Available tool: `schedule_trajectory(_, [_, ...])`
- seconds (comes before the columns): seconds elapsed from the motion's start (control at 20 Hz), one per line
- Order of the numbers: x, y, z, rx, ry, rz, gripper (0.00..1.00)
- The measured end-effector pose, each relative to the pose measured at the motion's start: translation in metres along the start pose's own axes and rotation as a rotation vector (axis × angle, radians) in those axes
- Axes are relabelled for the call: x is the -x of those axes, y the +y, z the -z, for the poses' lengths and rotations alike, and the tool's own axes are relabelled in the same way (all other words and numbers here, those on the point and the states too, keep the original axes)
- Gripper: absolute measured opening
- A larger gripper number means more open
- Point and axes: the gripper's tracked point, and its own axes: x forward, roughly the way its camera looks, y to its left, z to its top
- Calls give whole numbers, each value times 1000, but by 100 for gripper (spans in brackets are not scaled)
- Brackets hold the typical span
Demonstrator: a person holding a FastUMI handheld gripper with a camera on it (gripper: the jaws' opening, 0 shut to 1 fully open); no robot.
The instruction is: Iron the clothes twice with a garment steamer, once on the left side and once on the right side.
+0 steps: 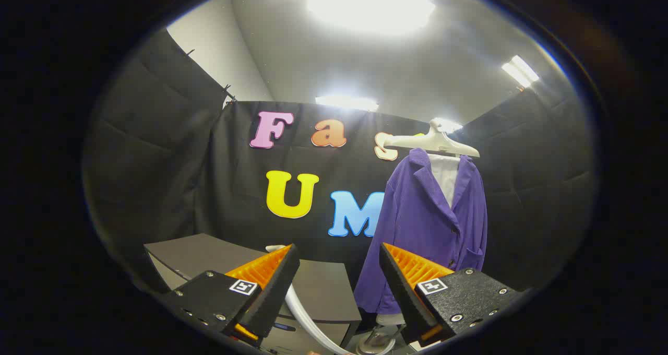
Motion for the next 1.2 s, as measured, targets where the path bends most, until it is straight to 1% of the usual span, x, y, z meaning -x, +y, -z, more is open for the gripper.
schedule_trajectory(0.35, [6, 30, 10, -8, 27, -38, 95])
schedule_trajectory(0.8, [20, 40, 17, 8, 50, -91, 95])
schedule_trajectory(1.2, [41, 32, 1, 65, 66, -205, 95])
